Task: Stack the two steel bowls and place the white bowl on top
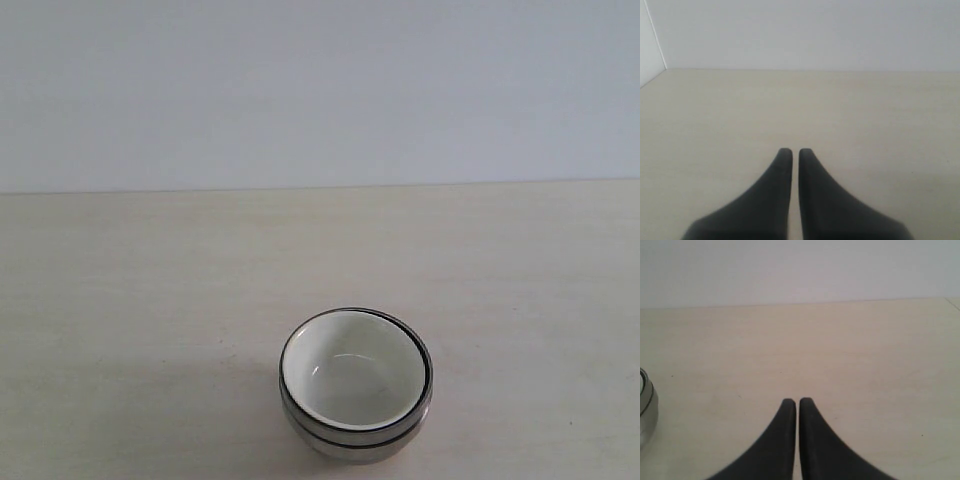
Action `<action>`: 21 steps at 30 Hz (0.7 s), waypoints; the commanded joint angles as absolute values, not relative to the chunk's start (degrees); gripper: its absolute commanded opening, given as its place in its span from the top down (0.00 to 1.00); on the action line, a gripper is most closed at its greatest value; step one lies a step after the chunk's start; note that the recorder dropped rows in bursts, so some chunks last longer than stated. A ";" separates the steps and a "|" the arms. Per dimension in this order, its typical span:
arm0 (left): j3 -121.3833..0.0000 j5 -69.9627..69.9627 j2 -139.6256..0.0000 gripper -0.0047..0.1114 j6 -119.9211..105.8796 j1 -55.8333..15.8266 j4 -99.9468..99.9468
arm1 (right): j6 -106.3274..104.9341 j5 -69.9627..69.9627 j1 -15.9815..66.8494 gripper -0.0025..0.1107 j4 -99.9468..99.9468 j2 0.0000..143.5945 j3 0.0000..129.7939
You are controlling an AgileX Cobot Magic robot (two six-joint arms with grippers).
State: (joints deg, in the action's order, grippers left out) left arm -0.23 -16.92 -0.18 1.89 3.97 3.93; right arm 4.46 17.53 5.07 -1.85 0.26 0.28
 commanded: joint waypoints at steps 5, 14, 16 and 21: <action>0.00 -16.95 0.00 0.92 1.94 4.12 3.69 | -1.64 20.03 5.12 0.98 -2.13 0.00 0.00; 0.00 -16.95 0.00 0.92 1.94 4.12 3.69 | -0.73 20.15 5.12 0.98 -2.12 0.00 0.00; 0.00 -16.95 0.00 0.92 1.94 4.12 3.69 | -0.73 20.01 5.12 0.98 -2.12 0.00 0.00; 0.00 -16.95 0.00 0.92 1.94 4.12 3.69 | -0.59 19.99 5.12 0.98 -2.12 0.00 0.00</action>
